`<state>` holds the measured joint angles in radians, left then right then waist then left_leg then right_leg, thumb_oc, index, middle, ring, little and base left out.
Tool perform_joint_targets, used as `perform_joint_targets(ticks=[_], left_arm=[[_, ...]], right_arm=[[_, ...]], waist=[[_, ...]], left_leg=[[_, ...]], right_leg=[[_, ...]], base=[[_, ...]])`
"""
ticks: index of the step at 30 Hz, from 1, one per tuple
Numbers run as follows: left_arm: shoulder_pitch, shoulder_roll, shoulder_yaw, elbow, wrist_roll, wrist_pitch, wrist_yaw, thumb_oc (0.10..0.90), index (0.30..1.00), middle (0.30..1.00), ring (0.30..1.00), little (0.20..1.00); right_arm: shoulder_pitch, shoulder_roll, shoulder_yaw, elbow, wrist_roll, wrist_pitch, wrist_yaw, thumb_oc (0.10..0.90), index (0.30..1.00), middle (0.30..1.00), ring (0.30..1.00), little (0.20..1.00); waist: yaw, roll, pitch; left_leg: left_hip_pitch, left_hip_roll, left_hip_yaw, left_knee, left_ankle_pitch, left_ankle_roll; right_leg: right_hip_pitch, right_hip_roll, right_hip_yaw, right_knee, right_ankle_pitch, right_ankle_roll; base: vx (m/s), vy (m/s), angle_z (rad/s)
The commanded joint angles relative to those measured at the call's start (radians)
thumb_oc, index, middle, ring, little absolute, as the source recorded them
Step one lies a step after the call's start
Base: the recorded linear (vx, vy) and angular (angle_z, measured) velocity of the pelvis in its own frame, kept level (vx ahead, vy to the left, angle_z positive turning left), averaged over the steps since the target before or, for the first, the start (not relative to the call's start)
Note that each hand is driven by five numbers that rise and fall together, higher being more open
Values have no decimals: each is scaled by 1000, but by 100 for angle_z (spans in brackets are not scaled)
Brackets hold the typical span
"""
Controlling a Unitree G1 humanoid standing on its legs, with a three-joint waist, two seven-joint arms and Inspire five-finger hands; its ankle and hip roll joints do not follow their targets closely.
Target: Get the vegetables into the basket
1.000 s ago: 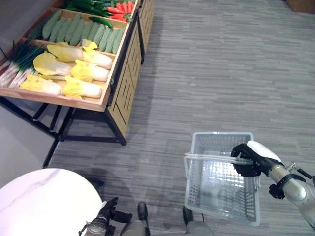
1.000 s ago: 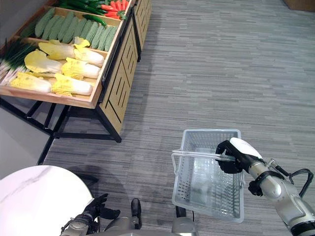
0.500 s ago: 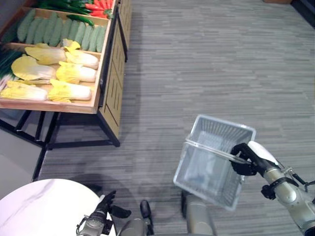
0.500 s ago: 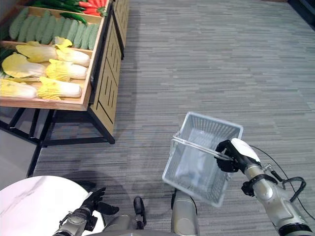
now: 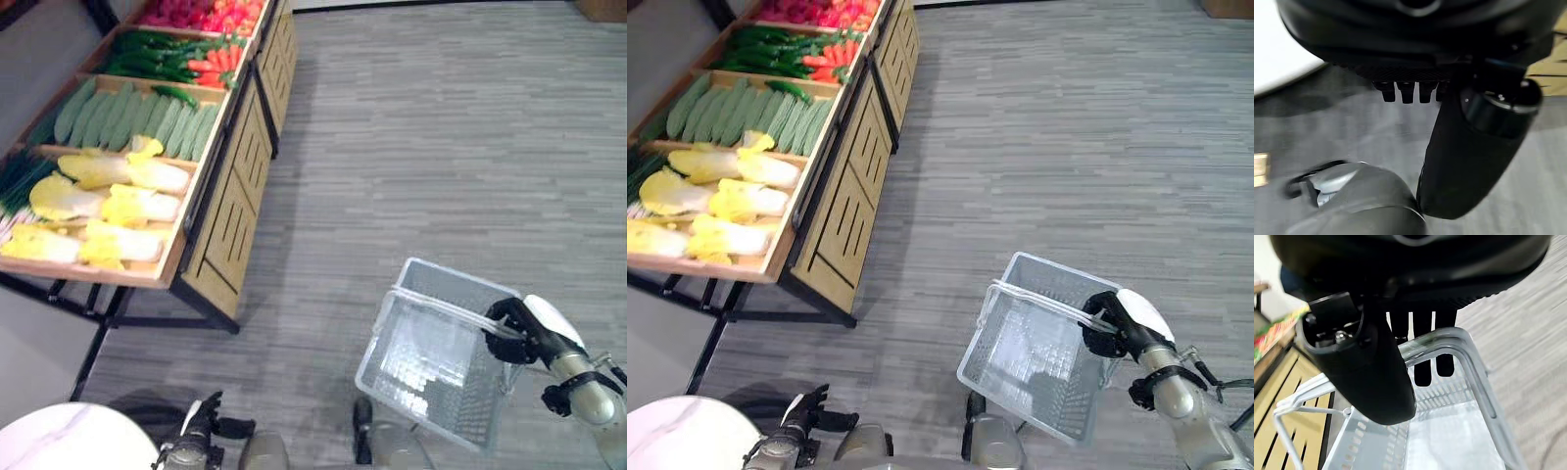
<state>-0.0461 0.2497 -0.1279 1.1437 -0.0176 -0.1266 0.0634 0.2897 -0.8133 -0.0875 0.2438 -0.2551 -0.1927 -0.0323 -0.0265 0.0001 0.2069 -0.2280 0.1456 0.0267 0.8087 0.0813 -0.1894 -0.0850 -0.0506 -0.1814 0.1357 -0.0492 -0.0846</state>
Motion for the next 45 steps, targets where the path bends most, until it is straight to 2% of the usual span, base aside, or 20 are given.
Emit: perform_joint_targets(ticks=[1, 4, 5, 6, 12, 13, 14, 15, 17, 19, 20, 23, 24, 25, 28, 35, 39, 42, 44, 45], left_arm=[[-11, -4, -57, 17, 7, -1, -1, 900, 1000, 1000, 1000, 1000], [0, -11, -50, 18, 11, -1, 11, 900, 1000, 1000, 1000, 1000], [6, -13, -53, 25, 32, -2, 12, 900, 1000, 1000, 1000, 1000], [13, -10, -55, 29, 40, -1, 12, 900, 1000, 1000, 1000, 1000], [24, -8, -56, 47, 61, 3, 12, 900, 1000, 1000, 1000, 1000], [27, -6, -56, 47, 66, 2, 12, 900, 1000, 1000, 1000, 1000], [19, 1, -58, 40, 71, 5, 13, 900, 1000, 1000, 1000, 1000], [13, 6, -57, 31, 62, 5, 14, 900, 1000, 1000, 1000, 1000], [3, 14, -62, 10, 45, 7, 13, 900, 1000, 1000, 1000, 1000], [0, 19, -61, 5, 41, 8, 13, 900, 1000, 1000, 1000, 1000], [-3, 29, -51, -5, 21, 7, 22, 900, 1000, 1000, 1000, 1000], [-12, 28, -44, 6, -1, 5, 29, 900, 1000, 1000, 1000, 1000], [-13, 28, -44, 7, -1, 5, 29, 900, 1000, 1000, 1000, 1000], [-10, 25, -43, 16, -1, 0, 27, 900, 1000, 1000, 1000, 1000], [-6, 29, -34, 34, 16, -6, 23, 900, 1000, 1000, 1000, 1000], [14, 14, -10, 71, 12, -2, 31, 900, 1000, 1000, 1000, 1000], [21, 10, -10, 75, 10, 2, 33, 900, 1000, 1000, 1000, 1000], [15, 9, -24, 44, -5, 4, 39, 900, 1000, 1000, 1000, 1000], [6, 12, -32, 32, -13, 5, 44, 900, 1000, 1000, 1000, 1000], [-2, 14, -43, 26, -11, 4, 49, 900, 1000, 1000, 1000, 1000]], right_arm=[[-75, -61, -99, -105, 64, -62, -75, 400, 300, 300, 300, 300], [-68, -47, -83, -103, 52, -72, -86, 400, 300, 300, 300, 300], [-67, -46, -77, -95, 46, -70, -84, 400, 300, 300, 300, 300], [-68, -47, -72, -94, 39, -68, -78, 400, 300, 300, 300, 300], [-79, -17, -44, -91, 17, -53, -60, 400, 300, 300, 300, 300], [-77, -10, -39, -91, 8, -53, -59, 400, 300, 300, 300, 300], [-83, 6, -27, -88, 1, -48, -57, 400, 300, 300, 300, 300], [-95, 4, -21, -79, -8, -45, -64, 400, 300, 300, 300, 300], [-113, 13, -12, -74, -13, -42, -74, 400, 300, 300, 300, 300], [-122, 18, -6, -64, -12, -41, -76, 400, 300, 300, 300, 300], [-134, 18, 7, -46, -12, -41, -72, 400, 300, 300, 300, 300], [-128, 13, 3, -63, -4, -46, -69, 400, 300, 300, 300, 300], [-129, 13, 3, -62, -4, -46, -69, 400, 300, 300, 300, 300], [-125, 18, 2, -43, 9, -51, -82, 400, 300, 300, 300, 300], [-104, 14, -8, -50, 8, -47, -75, 400, 300, 300, 300, 300], [-97, -8, -21, -21, 9, -48, -81, 400, 300, 300, 300, 300], [-98, -17, -13, -3, 23, -56, -81, 400, 300, 300, 300, 300], [-97, -27, -15, 9, 31, -57, -90, 400, 300, 300, 300, 300], [-88, -32, -25, 15, 33, -54, -102, 400, 300, 300, 300, 300], [-77, -30, -30, 33, 38, -51, -115, 400, 300, 300, 300, 300]], waist=[[42, -61, 32], [74, -41, 15], [87, -36, 5], [92, -32, 1], [105, -38, -55], [106, -48, -67], [103, -67, -63], [94, -69, -52], [82, -61, -29], [79, -51, -23], [61, -31, -3], [32, -29, 14], [30, -26, 14], [4, -40, 23], [-13, -49, 22], [-7, -50, 8], [-7, -40, 2], [-4, -52, 15], [-11, -60, 27], [-21, -62, 32]], left_leg=[[-11, -55, 135, -298, 59, 65], [-52, -30, 189, -622, 107, 64], [-40, -22, 231, -793, 164, 60], [-21, -23, 240, -825, 176, 63], [23, -63, 276, -822, 141, 116], [37, -88, 286, -818, 120, 134], [65, -127, 293, -796, 60, 179], [90, -141, 298, -794, 37, 195], [139, -157, 282, -780, -8, 228], [158, -155, 271, -773, -29, 237], [216, -158, 237, -784, -58, 244], [285, -179, 189, -786, -81, 225], [283, -176, 187, -786, -80, 224], [326, -200, 137, -782, -117, 208], [368, -209, 77, -784, -138, 188], [376, -196, 4, -703, -141, 149], [364, -170, -42, -655, -119, 122], [286, -153, -14, -490, -62, 86], [235, -111, 80, -442, -38, 82], [224, -37, 199, -473, -30, 88]], right_leg=[[52, -23, 106, -15, 44, 126], [113, 8, 109, -35, 7, 143], [175, 18, 110, -42, -23, 151], [200, 24, 118, -43, -36, 151], [266, -19, 134, -4, -64, 183], [256, -42, 134, 41, -28, 202], [189, -88, 152, 265, 125, 240], [136, -102, 161, 347, 203, 263], [72, -117, 181, 519, 290, 257], [29, -102, 192, 566, 285, 245], [-114, -66, 197, 621, 208, 223], [-207, -39, 168, 444, 107, 202], [-204, -37, 164, 437, 112, 200], [-212, -2, 225, 203, 113, 214], [-208, 22, 308, 16, 168, 242], [-154, 31, 280, 30, 176, 207], [-141, 58, 251, 86, 98, 167], [-103, 37, 219, 88, 74, 145], [-65, 10, 175, 75, 70, 140], [-37, -16, 134, 63, 61, 144]], base=[[513, -131, -6], [527, 11, -34], [673, 25, -73], [726, 44, -81], [433, 101, -62], [384, 211, -45], [466, 293, -34], [417, 309, 11], [261, 185, 48], [282, 124, 53], [472, 152, 86], [418, 12, 62], [465, -136, 84], [421, -145, 93], [443, -145, 130], [250, -154, 91], [196, -171, 31], [110, -163, 37], [80, -131, 70], [69, -82, 61]])
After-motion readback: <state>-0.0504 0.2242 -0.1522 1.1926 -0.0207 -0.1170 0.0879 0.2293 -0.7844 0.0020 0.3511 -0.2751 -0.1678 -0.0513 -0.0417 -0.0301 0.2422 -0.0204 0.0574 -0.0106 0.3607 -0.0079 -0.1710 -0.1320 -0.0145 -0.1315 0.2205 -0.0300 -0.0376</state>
